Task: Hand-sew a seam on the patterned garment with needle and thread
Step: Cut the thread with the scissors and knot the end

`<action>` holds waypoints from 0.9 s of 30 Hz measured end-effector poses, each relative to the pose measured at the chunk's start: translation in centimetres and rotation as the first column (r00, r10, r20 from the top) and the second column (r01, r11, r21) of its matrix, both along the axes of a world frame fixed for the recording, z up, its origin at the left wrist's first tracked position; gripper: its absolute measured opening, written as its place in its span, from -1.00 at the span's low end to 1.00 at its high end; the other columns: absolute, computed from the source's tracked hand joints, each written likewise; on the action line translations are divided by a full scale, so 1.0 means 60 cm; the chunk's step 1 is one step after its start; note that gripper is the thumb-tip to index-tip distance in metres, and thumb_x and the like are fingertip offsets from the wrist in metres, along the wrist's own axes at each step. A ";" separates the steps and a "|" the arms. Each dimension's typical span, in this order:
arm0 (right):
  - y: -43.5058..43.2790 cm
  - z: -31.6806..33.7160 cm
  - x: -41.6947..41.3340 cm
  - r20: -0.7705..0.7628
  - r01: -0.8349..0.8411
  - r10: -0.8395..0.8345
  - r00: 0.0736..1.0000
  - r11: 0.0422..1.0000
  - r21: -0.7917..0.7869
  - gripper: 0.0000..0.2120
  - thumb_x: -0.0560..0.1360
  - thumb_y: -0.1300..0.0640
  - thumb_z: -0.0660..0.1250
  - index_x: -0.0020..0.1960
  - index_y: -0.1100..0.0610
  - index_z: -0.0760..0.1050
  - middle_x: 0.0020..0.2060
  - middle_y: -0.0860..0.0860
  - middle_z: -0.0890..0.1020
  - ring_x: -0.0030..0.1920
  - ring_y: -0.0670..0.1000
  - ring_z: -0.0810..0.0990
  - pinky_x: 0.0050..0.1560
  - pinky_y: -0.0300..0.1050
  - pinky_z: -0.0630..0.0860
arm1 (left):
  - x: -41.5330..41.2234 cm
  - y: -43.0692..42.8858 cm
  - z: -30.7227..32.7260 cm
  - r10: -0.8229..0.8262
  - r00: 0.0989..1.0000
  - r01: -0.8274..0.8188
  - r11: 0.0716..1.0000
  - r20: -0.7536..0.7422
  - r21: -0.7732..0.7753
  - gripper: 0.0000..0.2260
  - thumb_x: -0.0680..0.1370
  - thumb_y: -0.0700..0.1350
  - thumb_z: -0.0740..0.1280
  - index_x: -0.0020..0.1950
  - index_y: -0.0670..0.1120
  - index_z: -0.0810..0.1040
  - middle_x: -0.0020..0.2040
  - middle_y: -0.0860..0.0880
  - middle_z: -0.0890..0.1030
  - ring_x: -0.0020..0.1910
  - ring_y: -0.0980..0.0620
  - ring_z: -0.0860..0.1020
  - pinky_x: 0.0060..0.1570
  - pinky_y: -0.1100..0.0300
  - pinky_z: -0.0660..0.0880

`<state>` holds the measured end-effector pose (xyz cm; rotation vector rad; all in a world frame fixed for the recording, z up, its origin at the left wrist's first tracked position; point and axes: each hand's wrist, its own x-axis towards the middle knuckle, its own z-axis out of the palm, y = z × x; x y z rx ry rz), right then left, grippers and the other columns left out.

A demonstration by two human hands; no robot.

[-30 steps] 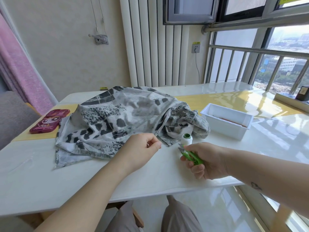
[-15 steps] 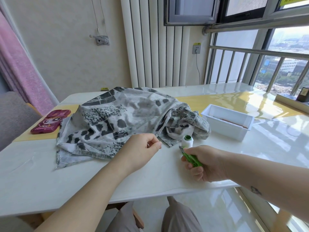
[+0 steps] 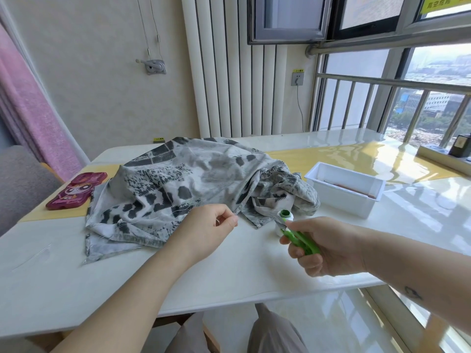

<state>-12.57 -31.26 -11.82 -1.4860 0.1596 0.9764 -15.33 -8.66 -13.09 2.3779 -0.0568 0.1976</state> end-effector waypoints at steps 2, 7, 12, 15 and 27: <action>-0.002 -0.004 -0.002 -0.013 -0.016 0.016 1.000 1.000 -0.027 -0.72 0.62 -0.02 0.10 -0.07 0.20 0.36 -0.47 0.05 0.37 -0.63 -0.07 0.24 -0.59 -0.31 0.21 | 0.000 0.001 0.001 0.003 1.000 -0.003 1.000 0.005 0.005 -0.83 0.56 -0.02 0.31 -0.22 0.03 0.58 -0.27 0.06 0.61 -0.32 0.14 0.47 -0.20 0.20 0.43; -0.014 0.007 -0.011 0.125 -0.178 0.207 0.970 0.962 -0.208 -0.71 0.62 0.00 0.10 -0.04 0.22 0.39 -0.46 0.06 0.38 -0.58 -0.02 0.27 -0.53 -0.24 0.23 | 0.004 0.013 -0.002 0.057 0.998 -0.058 0.998 0.018 0.023 -0.83 0.56 -0.01 0.31 -0.22 0.01 0.57 -0.30 0.02 0.59 -0.38 0.12 0.43 -0.29 0.20 0.37; -0.017 0.036 0.015 0.690 0.048 0.360 0.628 0.867 -0.496 -0.78 0.53 0.02 0.29 -0.20 0.13 0.38 -0.41 -0.02 0.40 -0.48 -0.03 0.34 -0.39 -0.19 0.27 | 0.012 0.017 -0.005 0.158 0.987 -0.156 0.972 0.000 0.173 -0.83 0.55 0.03 0.29 -0.22 0.04 0.56 -0.31 0.05 0.59 -0.27 0.05 0.53 -0.21 0.13 0.47; -0.013 0.024 0.038 0.802 0.299 0.502 0.323 0.750 -0.590 -0.81 0.42 -0.04 0.40 -0.13 0.05 0.46 -0.43 -0.09 0.49 -0.42 -0.13 0.43 -0.38 -0.20 0.35 | 0.014 0.010 -0.005 0.182 0.983 -0.181 0.939 0.024 0.292 -0.88 0.54 0.01 0.29 -0.19 0.09 0.52 -0.23 0.14 0.54 -0.21 0.12 0.51 -0.21 0.19 0.43; -0.014 0.017 0.091 0.841 0.299 0.448 0.302 0.793 -0.530 -0.78 0.36 -0.08 0.45 -0.10 0.03 0.53 -0.23 0.01 0.64 -0.27 0.02 0.59 -0.24 -0.10 0.51 | 0.034 -0.026 0.023 0.097 0.989 -0.132 0.915 0.110 0.382 -0.75 0.57 0.08 0.25 0.25 0.13 0.47 0.21 0.15 0.43 0.21 0.10 0.43 0.11 0.14 0.35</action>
